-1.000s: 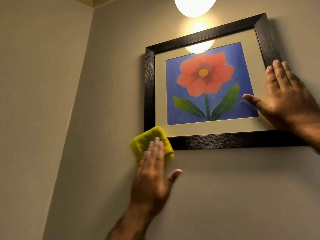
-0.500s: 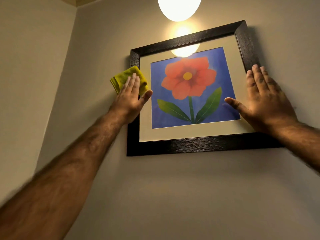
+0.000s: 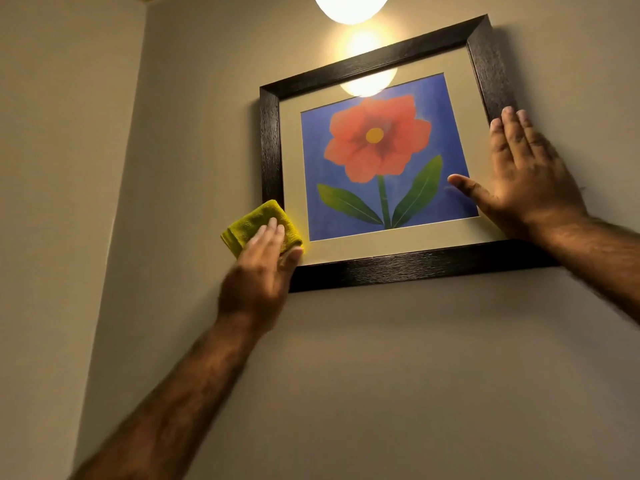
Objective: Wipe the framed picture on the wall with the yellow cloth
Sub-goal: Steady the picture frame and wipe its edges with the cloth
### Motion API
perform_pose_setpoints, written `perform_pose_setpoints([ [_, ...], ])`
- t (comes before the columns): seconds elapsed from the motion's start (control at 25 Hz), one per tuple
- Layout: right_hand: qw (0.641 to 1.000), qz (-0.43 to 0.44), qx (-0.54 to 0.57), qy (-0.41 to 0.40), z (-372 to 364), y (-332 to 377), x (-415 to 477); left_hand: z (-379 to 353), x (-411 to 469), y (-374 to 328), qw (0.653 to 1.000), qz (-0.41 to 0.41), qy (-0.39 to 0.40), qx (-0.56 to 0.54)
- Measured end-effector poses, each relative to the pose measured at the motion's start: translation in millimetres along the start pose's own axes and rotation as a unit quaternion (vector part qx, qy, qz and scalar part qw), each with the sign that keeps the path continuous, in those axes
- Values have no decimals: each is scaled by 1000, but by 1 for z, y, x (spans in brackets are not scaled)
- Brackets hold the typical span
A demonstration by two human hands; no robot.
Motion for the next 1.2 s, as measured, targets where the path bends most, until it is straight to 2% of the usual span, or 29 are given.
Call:
perform_pose_setpoints([
  [0.12,1000,2,-4,-5,-1,0,-1,36,32,-2,997,-21,-51,51],
  [0.24,1000,2,-3,-3,-1,0,0,49,65,-2,999,-7,23,44],
  [0.32,1000,4,-5,-3,-1,0,-1,49,78,-3,997,3,36,66],
  [0.4,1000,6,-3,-4,-1,0,-2,48,85,4,994,49,19,96],
  [0.48,1000,6,-2,-2,0,1,-1,51,90,18,987,134,25,88],
  [0.56,1000,3,-1,-1,-1,1,-1,50,91,29,982,178,32,55],
  [0.8,1000,3,9,9,0,0,-5,52,74,39,978,197,-29,-67],
  [1.04,999,-6,26,23,10,5,-11,73,57,59,905,308,-84,-283],
  [1.12,999,41,31,3,23,26,-16,83,47,63,893,320,-91,-303],
  [1.2,989,132,68,-23,43,69,-26,92,35,67,886,330,-104,-310],
])
Point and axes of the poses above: each hand's wrist, its own x-axis towards the middle knuckle, its own z-axis out of the back of the hand, y = z × x, the point moved 3 cm from there along x, towards the middle knuckle, and after that the axes turned 12 degrees about -x, right-handed, at the moved point
